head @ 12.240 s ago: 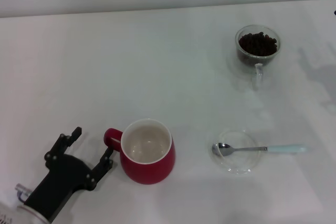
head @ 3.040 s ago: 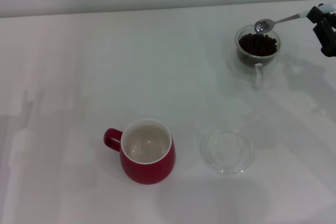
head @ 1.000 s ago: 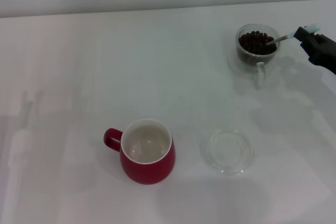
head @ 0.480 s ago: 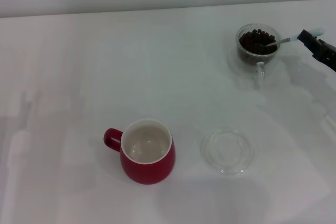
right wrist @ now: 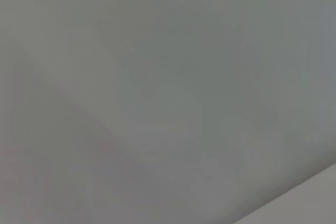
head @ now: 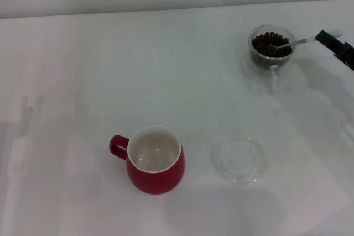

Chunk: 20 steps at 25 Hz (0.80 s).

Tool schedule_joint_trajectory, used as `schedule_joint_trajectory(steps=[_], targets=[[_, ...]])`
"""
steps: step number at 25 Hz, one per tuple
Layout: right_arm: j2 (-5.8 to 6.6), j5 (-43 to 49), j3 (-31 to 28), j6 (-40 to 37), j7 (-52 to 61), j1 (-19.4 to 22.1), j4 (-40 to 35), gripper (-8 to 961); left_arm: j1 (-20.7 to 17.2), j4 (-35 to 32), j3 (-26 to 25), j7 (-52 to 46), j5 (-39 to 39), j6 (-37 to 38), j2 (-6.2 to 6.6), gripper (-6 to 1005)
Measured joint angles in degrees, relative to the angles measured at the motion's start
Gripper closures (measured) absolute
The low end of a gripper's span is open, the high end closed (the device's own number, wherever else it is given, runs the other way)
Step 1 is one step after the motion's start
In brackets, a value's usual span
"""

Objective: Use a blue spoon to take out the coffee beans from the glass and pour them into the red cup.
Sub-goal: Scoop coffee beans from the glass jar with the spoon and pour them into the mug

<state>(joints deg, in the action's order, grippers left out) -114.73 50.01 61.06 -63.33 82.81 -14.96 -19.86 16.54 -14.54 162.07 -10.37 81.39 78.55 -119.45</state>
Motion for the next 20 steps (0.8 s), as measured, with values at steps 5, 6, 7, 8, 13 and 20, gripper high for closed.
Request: schedule_joint_trajectory(steps=[5, 6, 7, 8, 13, 20], targets=[[0.07, 0.17, 0.54, 0.08, 2.41, 0.02, -0.1, 794, -0.01, 0.06, 0.0, 0.0, 0.03, -0.05, 0.0, 204], [0.07, 0.21, 0.54, 0.26, 3.07, 0.03, -0.1, 794, -0.01, 0.06, 0.0, 0.0, 0.03, -0.05, 0.0, 204], [0.07, 0.22, 0.53, 0.53, 3.94, 0.03, -0.1, 794, -0.01, 0.06, 0.0, 0.0, 0.05, -0.06, 0.0, 203], [0.07, 0.23, 0.45, 0.83, 5.12, 0.02, -0.1, 794, -0.02, 0.06, 0.0, 0.0, 0.06, -0.06, 0.0, 203], [0.1, 0.05, 0.05, 2.09, 9.64, 0.02, -0.1, 793, -0.17, 0.04, 0.0, 0.0, 0.08, -0.07, 0.0, 202], [0.24, -0.47, -0.11, 2.44, 13.06, 0.03, -0.13, 792, -0.28, 0.04, 0.0, 0.0, 0.09, -0.06, 0.0, 203]])
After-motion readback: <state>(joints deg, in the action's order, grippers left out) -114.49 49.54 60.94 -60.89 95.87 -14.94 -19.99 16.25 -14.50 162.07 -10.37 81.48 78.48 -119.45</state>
